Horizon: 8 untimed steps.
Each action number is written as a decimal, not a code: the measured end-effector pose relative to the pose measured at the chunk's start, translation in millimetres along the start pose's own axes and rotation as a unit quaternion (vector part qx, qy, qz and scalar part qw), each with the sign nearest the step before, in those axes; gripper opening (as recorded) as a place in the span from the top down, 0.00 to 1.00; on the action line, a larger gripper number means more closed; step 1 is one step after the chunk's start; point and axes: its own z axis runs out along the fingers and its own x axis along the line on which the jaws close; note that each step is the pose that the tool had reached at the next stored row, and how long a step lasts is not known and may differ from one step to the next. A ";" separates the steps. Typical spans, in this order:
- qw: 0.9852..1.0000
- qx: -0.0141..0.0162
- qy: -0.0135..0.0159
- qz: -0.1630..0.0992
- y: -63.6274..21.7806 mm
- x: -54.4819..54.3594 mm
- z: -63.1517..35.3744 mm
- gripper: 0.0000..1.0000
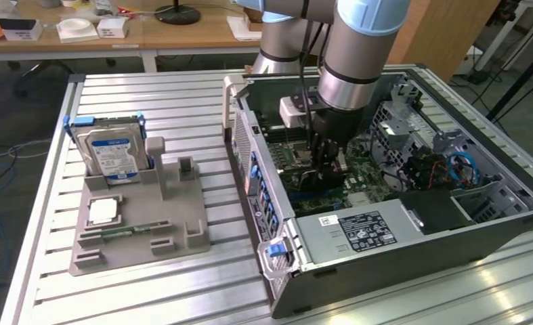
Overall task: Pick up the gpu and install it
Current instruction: 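Insert the gpu into the slot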
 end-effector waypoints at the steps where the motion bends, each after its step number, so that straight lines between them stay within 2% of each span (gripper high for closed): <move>1: 1.000 0.000 0.000 0.000 0.3 -0.1 0.0 0.74; 8: 1.000 0.001 0.000 0.000 5.2 -0.7 0.0 0.74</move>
